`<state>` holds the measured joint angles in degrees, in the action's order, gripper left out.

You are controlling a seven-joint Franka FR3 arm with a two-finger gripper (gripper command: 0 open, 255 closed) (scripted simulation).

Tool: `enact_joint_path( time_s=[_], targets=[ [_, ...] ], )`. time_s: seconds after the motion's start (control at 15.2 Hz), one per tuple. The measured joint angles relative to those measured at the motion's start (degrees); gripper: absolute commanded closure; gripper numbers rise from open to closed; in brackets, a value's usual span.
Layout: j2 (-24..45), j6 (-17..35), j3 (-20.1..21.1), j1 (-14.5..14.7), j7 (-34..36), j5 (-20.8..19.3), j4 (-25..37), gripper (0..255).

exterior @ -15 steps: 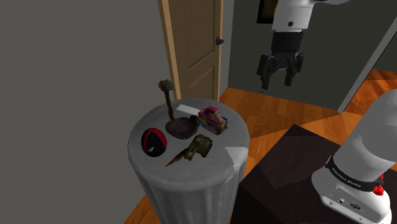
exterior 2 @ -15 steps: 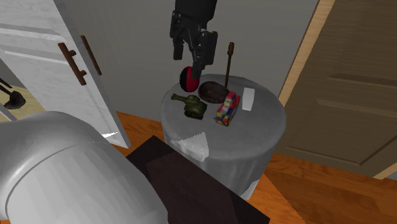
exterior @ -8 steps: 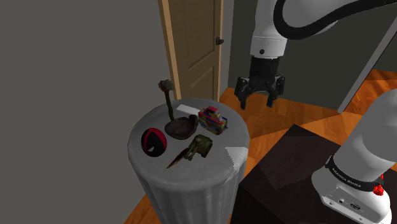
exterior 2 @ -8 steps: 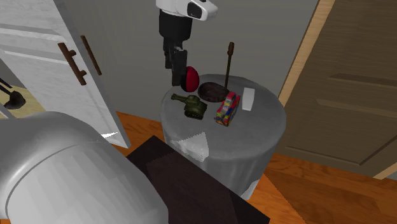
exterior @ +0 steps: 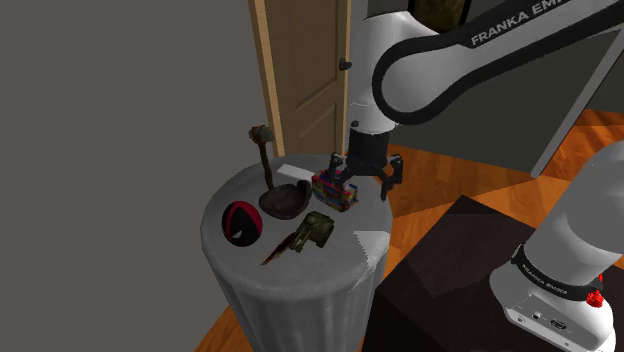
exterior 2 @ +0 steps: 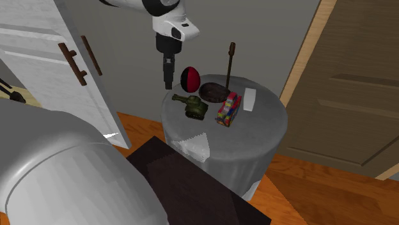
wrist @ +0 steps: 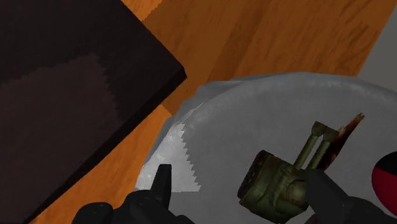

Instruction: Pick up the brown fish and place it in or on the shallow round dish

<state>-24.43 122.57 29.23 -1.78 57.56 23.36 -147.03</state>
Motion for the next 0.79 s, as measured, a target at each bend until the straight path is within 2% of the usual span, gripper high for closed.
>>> enact_joint_path(
  time_s=[0.13, 0.33, 0.59, 0.79],
  targets=[
    [4.32, 3.69, 3.32, -0.94, 5.54, -0.78, 1.43, 0],
    [12.35, 9.26, 7.8, -3.31, 14.57, -4.63, 4.52, 0],
    [24.19, 15.18, 11.37, -5.45, 29.16, -14.71, 9.69, 0],
    [34.11, 18.08, 10.34, -3.79, 41.73, -25.07, 14.9, 0]
  ],
)
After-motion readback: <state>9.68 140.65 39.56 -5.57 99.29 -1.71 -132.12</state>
